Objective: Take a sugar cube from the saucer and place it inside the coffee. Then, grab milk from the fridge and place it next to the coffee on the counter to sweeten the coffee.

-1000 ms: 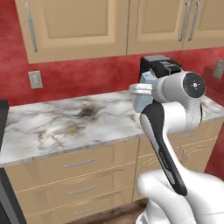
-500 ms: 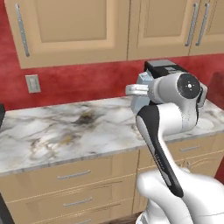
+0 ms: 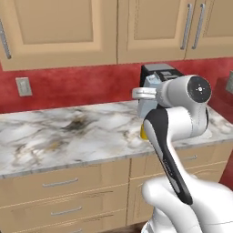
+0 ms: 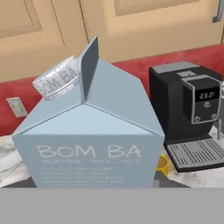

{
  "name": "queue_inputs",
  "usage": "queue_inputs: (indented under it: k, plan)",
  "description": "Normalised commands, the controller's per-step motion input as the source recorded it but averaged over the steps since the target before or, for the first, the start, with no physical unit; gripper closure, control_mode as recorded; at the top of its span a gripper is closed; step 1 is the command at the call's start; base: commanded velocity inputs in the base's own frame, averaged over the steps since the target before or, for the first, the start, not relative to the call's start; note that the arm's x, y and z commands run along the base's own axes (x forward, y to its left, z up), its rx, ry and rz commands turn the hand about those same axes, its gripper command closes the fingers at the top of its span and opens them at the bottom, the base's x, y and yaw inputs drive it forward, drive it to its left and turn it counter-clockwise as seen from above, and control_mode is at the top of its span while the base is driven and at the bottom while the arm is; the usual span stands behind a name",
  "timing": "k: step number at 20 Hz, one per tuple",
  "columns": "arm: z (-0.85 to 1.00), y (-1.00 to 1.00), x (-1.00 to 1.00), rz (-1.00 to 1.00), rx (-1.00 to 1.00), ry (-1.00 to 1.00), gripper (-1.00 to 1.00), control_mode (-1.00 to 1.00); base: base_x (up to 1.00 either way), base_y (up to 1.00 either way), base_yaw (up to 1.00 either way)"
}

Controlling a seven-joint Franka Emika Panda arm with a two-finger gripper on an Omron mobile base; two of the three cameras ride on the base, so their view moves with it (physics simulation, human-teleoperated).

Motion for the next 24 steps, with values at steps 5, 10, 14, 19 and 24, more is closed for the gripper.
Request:
queue_inputs:
  k: [5, 10, 14, 19, 24]
  plan:
    - [0.0, 0.0, 0.0, 0.0, 0.0, 0.0, 1.0, 1.0, 0.0, -0.28, 0.22]
    - [0.0, 0.0, 0.0, 0.0, 0.0, 0.0, 1.0, -1.0, 0.03, 0.0, 0.01]
    - [-0.06, 0.13, 0.03, -0.02, -0.02, 0.0, 1.0, -1.0, 0.0, 0.0, 0.0]
    - [-0.34, 0.69, 0.34, -0.29, -0.04, 0.09, 1.0, -1.0, 0.0, 0.0, 0.0]
    - [-0.49, 0.46, 0.4, -0.43, 0.0, 0.31, 1.0, -1.0, 0.0, 0.0, 0.0]
